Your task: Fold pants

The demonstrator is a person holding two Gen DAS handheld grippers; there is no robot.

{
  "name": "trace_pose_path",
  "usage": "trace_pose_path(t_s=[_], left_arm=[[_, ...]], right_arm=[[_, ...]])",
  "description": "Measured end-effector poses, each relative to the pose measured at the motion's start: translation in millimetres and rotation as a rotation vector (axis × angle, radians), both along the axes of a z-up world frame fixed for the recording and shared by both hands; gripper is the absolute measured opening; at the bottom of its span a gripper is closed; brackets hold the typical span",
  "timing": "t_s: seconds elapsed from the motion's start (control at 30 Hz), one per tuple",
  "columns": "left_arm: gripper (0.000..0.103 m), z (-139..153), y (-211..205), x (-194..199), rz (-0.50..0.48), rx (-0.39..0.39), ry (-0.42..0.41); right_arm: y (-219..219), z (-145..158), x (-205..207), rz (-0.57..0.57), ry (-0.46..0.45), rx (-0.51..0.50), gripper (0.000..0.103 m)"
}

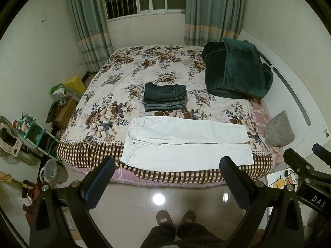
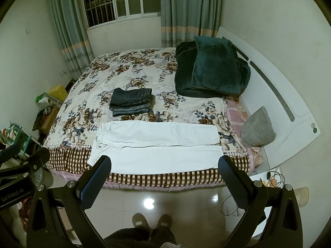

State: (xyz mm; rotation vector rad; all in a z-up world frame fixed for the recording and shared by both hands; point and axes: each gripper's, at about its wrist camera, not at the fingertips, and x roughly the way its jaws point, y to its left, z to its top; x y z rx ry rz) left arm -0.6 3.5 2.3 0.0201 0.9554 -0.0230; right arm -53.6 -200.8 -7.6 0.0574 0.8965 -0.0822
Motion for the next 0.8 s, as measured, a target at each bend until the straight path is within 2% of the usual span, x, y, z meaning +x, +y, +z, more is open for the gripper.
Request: trace_pose_path(t_s=[0.8], left_arm=[[0.103, -0.3, 3.6, 6.6, 0.009, 0.006, -0.005]], right_arm=[[3.3, 0.9, 0.5, 0.001, 0.003, -0.001, 0.103]])
